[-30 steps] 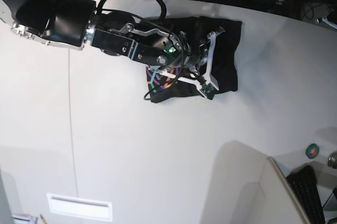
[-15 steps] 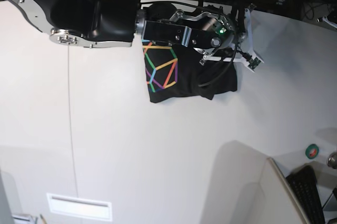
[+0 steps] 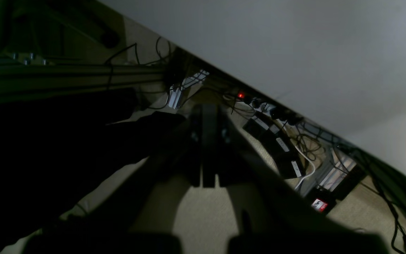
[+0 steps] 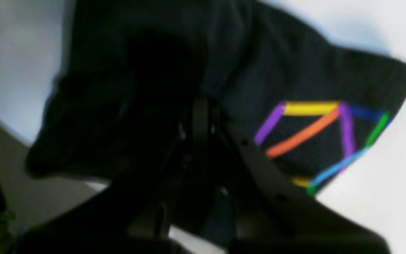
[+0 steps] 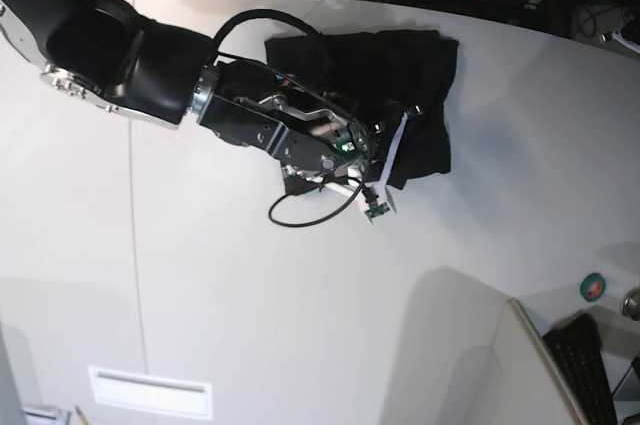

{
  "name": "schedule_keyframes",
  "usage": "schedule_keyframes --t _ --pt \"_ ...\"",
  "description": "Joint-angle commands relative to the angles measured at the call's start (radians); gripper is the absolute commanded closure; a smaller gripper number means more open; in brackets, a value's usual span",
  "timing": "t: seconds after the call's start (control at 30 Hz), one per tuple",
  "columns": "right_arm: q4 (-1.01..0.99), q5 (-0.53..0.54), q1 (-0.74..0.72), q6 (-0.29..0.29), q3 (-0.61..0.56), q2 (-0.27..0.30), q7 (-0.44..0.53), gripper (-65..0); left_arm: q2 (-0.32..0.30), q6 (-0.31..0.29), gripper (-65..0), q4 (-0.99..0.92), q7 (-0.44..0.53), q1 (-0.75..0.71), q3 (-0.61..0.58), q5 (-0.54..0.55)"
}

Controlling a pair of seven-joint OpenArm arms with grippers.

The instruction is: Layout the t-shirt on the table in an organized manner, then fold the t-shirt properly

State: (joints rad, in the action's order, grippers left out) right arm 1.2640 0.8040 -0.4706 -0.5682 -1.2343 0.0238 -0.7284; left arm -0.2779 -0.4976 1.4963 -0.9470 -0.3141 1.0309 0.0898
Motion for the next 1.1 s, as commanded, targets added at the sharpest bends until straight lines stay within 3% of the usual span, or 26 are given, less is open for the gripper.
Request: schedule_keyframes --t 0.0,0.1,0.23,0.37,0.5,0.6,0.73,0.87,0.93,1.03,1.07 --pt "0.001 -0.004 -0.029 -0.003 0.011 -0.017 0.031 0.0 -0.021 0.007 0.0 0.016 0.012 -0.001 0.007 0.001" --pt "-0.065 -0.005 -0.040 0.007 0.009 -0.065 0.068 0.0 -0.019 0.007 0.0 0.016 0.012 -0.001 0.007 0.001" --pt "-0.200 -0.005 -0.044 0.115 0.009 -0.163 0.123 0.0 -0.017 0.007 0.0 0.016 0.012 -0.001 0.006 0.001" --pt "-0.151 -0.004 -0.067 0.190 -0.032 -0.170 0.255 0.0 -0.017 0.007 0.0 0.016 0.012 -0.001 0.004 0.001" --pt "-0.020 -0.002 -0.103 0.187 -0.032 -0.164 0.232 0.0 -0.014 0.007 0.0 0.023 0.012 -0.001 0.001 0.001" --pt "0.015 -0.002 -0.115 0.150 -0.031 -0.134 0.115 0.0 -0.001 0.007 0.0 0.027 0.010 -0.001 -0.011 0.003" --pt "0.062 -0.004 -0.070 0.107 -0.034 -0.088 -0.012 0.0 0.044 -0.002 0.0 0.100 0.010 -0.012 -0.113 0.003" --pt "0.191 -0.004 -0.007 0.106 0.037 0.035 -0.018 0.0 0.141 -0.135 0.0 0.258 -0.013 -0.013 -0.209 0.003" --pt "0.250 -0.004 0.029 0.106 0.118 0.107 -0.018 0.0 0.176 -0.195 0.0 0.333 -0.076 -0.009 -0.258 0.003" --pt "0.311 -0.004 0.088 0.106 0.253 0.224 -0.020 0.0 0.214 -0.200 0.0 0.416 -0.172 -0.003 -0.326 0.003" --pt "0.325 -0.004 0.109 0.106 0.293 0.258 -0.020 0.0 0.228 -0.200 -12.5 0.425 -0.177 -0.003 -0.338 0.005"
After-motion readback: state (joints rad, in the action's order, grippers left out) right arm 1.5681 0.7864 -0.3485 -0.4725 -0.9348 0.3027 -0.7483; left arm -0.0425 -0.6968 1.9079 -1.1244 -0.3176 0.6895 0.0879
